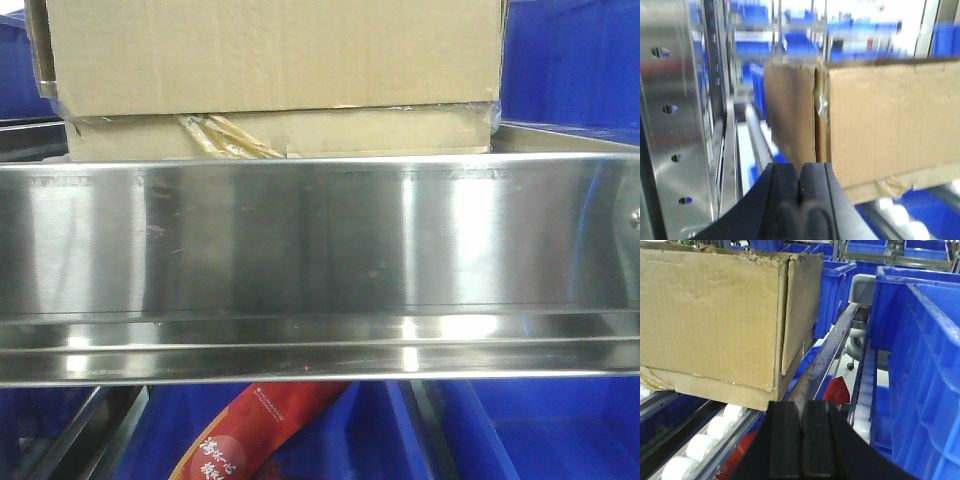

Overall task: Stack two boxes on right shelf middle
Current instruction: 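Open both grippers and release the boxes on the shelf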

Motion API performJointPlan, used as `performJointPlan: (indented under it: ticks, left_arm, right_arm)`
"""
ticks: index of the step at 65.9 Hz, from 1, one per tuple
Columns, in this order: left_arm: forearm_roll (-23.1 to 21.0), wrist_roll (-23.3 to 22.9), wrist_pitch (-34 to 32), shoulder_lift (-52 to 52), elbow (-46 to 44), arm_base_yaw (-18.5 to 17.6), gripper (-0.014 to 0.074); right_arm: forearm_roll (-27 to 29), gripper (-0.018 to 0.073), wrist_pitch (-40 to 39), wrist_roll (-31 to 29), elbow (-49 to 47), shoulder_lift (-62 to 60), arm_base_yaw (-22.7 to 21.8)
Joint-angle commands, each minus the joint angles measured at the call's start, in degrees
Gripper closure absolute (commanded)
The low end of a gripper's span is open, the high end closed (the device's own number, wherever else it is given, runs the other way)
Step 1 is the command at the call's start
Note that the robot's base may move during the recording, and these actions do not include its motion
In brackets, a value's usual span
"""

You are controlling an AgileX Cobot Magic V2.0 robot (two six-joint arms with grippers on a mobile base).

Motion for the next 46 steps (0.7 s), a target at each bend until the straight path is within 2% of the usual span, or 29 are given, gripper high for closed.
performJointPlan:
  ticks: [1,42,46]
  left_arm:
    - [0.1,-0.1,-3.4,-2.0,1.5,0.1,0.0707]
    - [0.1,-0.1,-3.7,-2.6,1.6,0.1,0.0707]
    - [0.1,-0.1,-3.1,-2.6,1.7,1.0,0.0707]
  right_arm:
    - [-0.6,0.0721,-2.9,-0.4,0.4,-0.8,0.1]
    - [-0.6,0.0721,-3.9,-0.4,0.4,-0.8,0.1]
    - [-0.6,0.0721,-3.9,-0.4,0.4,-0.8,0.1]
